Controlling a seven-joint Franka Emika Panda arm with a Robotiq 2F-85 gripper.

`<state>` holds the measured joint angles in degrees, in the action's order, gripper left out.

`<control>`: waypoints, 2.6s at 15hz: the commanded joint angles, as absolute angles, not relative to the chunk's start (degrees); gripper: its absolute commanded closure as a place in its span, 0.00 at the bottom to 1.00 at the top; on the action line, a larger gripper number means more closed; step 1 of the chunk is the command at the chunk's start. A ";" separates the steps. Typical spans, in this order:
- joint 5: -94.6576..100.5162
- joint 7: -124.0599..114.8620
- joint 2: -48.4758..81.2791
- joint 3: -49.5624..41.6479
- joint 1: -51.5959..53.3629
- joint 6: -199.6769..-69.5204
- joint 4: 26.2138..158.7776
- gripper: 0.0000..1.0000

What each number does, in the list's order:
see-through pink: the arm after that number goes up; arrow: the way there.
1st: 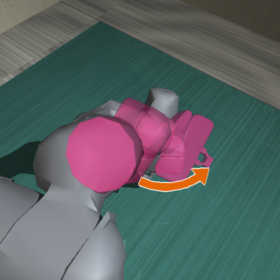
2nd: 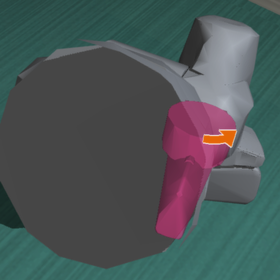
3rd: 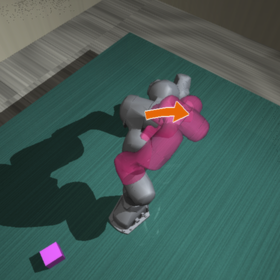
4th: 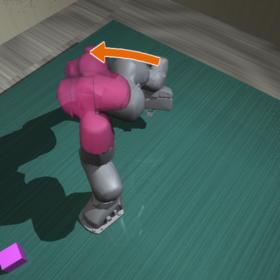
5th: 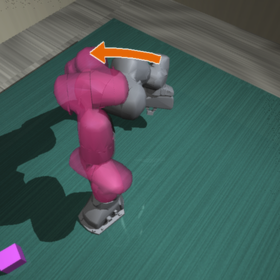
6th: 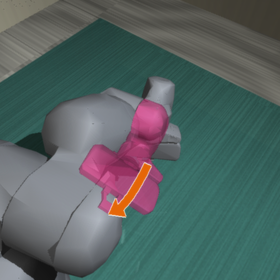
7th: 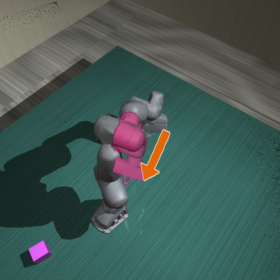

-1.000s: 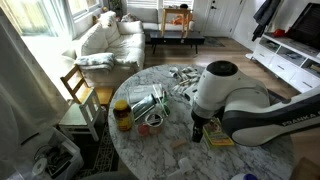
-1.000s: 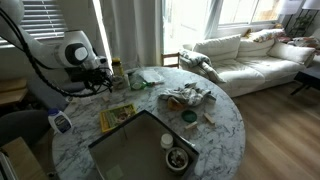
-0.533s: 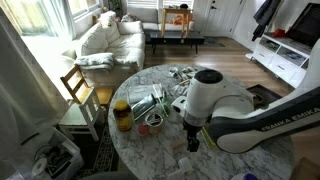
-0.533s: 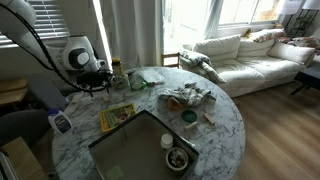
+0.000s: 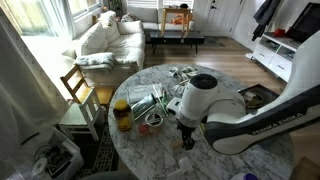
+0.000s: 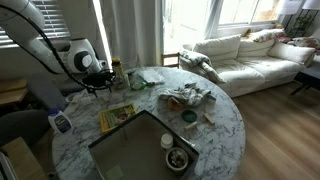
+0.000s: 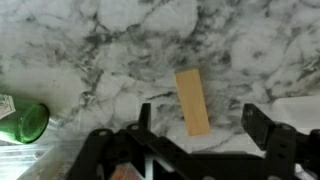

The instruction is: Put the wooden block in the middle of the book

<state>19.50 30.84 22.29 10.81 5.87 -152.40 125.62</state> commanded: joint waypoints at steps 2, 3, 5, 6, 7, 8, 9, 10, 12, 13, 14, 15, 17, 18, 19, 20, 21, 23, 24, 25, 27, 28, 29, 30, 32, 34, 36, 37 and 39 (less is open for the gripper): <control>23.00 31.32 25.57 9.79 6.88 -154.26 123.12 0.20; 23.18 31.50 25.95 9.91 6.81 -154.21 122.76 0.12; 22.15 32.51 26.51 10.94 6.32 -153.98 122.14 0.02; 21.84 33.11 26.82 11.34 6.25 -153.76 121.86 0.00; 22.06 33.35 27.17 11.36 6.46 -153.74 121.63 0.00; 22.08 33.50 27.46 11.44 6.56 -153.81 121.48 0.00; 22.62 33.30 27.73 11.16 6.91 -153.92 121.28 0.00; 23.10 33.19 28.00 10.89 7.23 -154.27 121.18 0.00; 25.53 32.40 28.36 9.49 8.53 -155.16 120.79 0.13; 26.65 32.04 28.60 8.91 8.96 -155.35 120.53 0.26; 27.65 31.82 28.84 8.33 9.30 -155.37 120.28 0.35; 28.24 31.88 28.94 8.04 9.44 -155.44 120.19 0.43; 28.97 32.10 29.19 7.58 9.46 -155.09 119.84 0.59; 28.97 32.29 29.39 7.54 9.30 -154.87 119.77 0.66; 28.71 32.58 29.51 7.68 9.06 -154.50 119.67 0.74; 28.36 32.87 29.58 7.79 8.83 -153.99 119.67 0.81; 27.92 33.02 29.58 7.89 8.64 -153.18 119.66 0.88; 27.20 32.95 28.88 7.91 8.39 -150.99 119.55 0.93; 26.63 33.11 28.41 8.09 8.08 -149.87 119.53 0.93; 26.16 33.03 28.00 8.13 7.92 -148.42 119.36 0.93; 25.34 32.82 26.78 8.24 7.61 -144.79 119.27 0.93; 24.65 33.05 26.09 8.57 7.24 -142.99 119.52 0.93; 23.77 33.26 25.49 8.86 6.83 -141.35 119.70 0.93; 22.75 33.31 24.88 9.07 6.45 -139.90 120.06 0.93; 21.10 33.93 23.60 9.36 5.58 -139.03 121.49 0.93; 19.36 33.77 22.55 9.57 4.92 -139.14 123.15 0.93; 17.67 33.44 21.45 9.57 4.16 -140.10 125.19 0.93; 16.79 33.62 20.94 9.62 3.67 -140.74 126.21 0.93; 16.16 33.65 20.04 9.45 3.16 -141.60 128.13 0.93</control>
